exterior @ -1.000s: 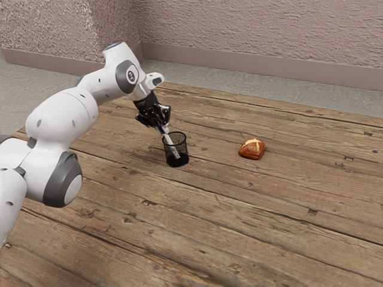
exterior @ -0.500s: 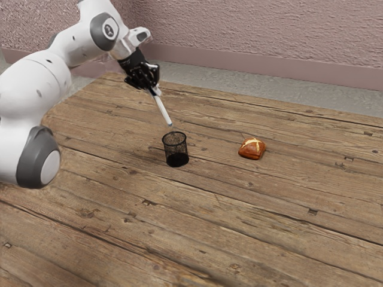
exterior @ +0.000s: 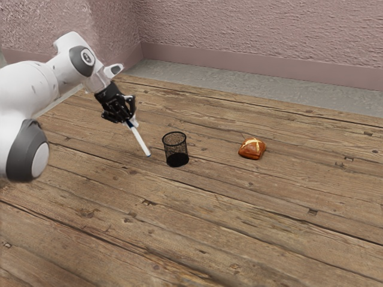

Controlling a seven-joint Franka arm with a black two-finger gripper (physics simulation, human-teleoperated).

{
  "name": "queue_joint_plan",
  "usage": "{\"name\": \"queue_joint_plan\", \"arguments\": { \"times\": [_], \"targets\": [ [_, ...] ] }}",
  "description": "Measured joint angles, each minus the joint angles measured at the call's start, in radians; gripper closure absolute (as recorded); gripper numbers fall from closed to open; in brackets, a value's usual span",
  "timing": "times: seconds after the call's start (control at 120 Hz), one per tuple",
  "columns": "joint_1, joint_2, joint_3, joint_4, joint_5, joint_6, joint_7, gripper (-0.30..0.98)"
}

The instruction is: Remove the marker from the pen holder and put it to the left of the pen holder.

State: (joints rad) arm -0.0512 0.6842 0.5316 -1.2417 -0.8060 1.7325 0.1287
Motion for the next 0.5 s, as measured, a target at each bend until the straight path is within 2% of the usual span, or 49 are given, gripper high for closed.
{"name": "queue_joint_plan", "arguments": {
  "times": [0.075, 0.233, 0.35, 0.408, 0.442, 0.475, 0.5],
  "targets": [
    [0.011, 0.004, 0.01, -0.025, -0.041, 0.009, 0.022, 0.78],
    [0.019, 0.005, 0.023, -0.046, -0.092, 0.011, 0.063, 0.43],
    [0.02, -0.024, 0.067, -0.041, -0.088, 0.0, 0.09, 0.25],
    [0.02, -0.091, 0.087, -0.037, -0.038, -0.014, 0.104, 0.19],
    [0.015, -0.157, 0.075, -0.036, 0.023, -0.023, 0.111, 0.16],
    [-0.022, -0.259, 0.004, -0.023, 0.144, -0.043, 0.118, 0.14],
    [-0.069, -0.35, -0.09, -0.018, 0.259, -0.068, 0.121, 0.12]
  ]
}}
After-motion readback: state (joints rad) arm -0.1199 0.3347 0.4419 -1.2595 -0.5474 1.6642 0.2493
